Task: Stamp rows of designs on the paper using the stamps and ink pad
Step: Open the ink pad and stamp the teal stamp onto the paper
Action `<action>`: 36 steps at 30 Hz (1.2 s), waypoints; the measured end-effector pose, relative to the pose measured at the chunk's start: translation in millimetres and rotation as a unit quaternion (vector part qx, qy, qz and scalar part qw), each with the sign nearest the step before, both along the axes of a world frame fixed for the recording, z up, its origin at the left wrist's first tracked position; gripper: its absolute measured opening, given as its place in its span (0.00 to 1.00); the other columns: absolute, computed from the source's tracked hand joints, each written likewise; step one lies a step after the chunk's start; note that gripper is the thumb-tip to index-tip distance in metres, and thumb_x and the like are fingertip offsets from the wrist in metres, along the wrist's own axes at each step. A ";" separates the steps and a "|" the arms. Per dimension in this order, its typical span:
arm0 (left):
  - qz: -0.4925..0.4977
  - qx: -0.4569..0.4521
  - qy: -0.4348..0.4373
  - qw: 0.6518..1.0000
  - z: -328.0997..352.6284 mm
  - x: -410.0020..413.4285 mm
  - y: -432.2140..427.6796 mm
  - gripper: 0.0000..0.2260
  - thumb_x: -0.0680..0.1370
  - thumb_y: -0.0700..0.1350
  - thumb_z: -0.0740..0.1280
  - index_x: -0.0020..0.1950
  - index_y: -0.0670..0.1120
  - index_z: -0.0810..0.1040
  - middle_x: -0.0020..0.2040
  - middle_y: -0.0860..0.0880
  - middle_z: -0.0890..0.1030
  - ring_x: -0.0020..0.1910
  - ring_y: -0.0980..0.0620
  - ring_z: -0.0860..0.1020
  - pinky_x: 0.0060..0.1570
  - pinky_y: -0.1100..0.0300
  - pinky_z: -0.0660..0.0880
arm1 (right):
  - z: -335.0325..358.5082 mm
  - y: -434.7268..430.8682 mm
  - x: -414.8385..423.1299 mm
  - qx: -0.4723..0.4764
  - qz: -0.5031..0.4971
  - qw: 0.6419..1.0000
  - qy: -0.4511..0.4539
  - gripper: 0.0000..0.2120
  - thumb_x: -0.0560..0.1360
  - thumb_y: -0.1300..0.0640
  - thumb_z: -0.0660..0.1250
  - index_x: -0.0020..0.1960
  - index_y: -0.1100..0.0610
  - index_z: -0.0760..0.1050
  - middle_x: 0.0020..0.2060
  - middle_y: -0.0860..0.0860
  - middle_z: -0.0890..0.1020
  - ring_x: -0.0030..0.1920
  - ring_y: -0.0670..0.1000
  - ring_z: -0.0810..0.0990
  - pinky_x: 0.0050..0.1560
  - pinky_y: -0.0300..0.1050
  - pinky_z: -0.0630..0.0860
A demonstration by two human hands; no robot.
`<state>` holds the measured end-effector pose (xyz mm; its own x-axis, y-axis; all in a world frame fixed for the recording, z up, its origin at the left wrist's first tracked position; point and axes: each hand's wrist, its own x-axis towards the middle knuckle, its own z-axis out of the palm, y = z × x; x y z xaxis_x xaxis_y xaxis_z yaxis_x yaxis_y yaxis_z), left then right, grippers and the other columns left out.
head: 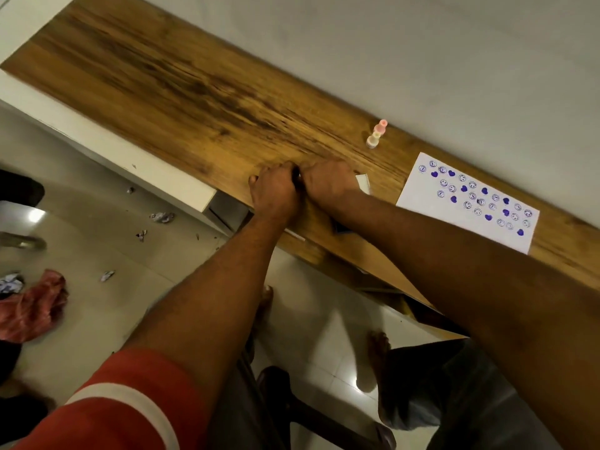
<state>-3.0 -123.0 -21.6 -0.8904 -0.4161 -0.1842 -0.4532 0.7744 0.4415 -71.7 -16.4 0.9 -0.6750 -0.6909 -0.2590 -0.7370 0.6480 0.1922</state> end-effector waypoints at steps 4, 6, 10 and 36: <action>-0.009 -0.012 -0.006 1.000 -0.6 0.2 2.5 0.11 0.81 0.48 0.63 0.61 0.53 0.81 0.57 0.47 0.83 0.61 0.43 0.77 0.61 0.44 0.66 | -0.7 5.1 4.2 0.015 0.010 1.000 0.013 0.17 0.86 0.52 0.56 0.72 0.55 0.69 0.58 0.55 0.83 0.57 0.59 0.83 0.46 0.51 0.70; -0.019 -0.017 -0.007 1.000 -2.1 0.6 2.7 0.10 0.81 0.47 0.63 0.61 0.51 0.81 0.57 0.47 0.83 0.61 0.42 0.76 0.61 0.45 0.66 | -1.9 5.3 3.1 0.022 0.010 1.000 0.015 0.16 0.86 0.52 0.55 0.70 0.55 0.71 0.58 0.55 0.83 0.57 0.59 0.83 0.46 0.51 0.71; -0.046 -0.032 -0.003 0.998 -4.9 1.7 2.1 0.10 0.82 0.46 0.64 0.63 0.49 0.79 0.60 0.45 0.81 0.63 0.42 0.75 0.63 0.44 0.67 | -3.5 6.9 -2.2 0.015 0.043 0.999 0.006 0.16 0.86 0.52 0.54 0.69 0.56 0.72 0.57 0.56 0.84 0.56 0.59 0.83 0.51 0.53 0.77; -0.088 -0.037 0.036 0.995 -19.6 6.6 1.2 0.18 0.81 0.56 0.69 0.66 0.46 0.78 0.63 0.44 0.80 0.64 0.41 0.75 0.60 0.45 0.69 | 3.4 37.8 -11.8 -0.166 -0.033 0.982 -0.089 0.21 0.86 0.42 0.52 0.57 0.55 0.77 0.47 0.56 0.84 0.44 0.56 0.80 0.41 0.48 0.68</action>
<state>3.7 -121.8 -41.2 -0.9606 -0.2623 -0.0920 -0.2767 0.8705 0.4071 -83.5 21.4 4.3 -0.6852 -0.7137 -0.1455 -0.6943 0.7003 -0.1659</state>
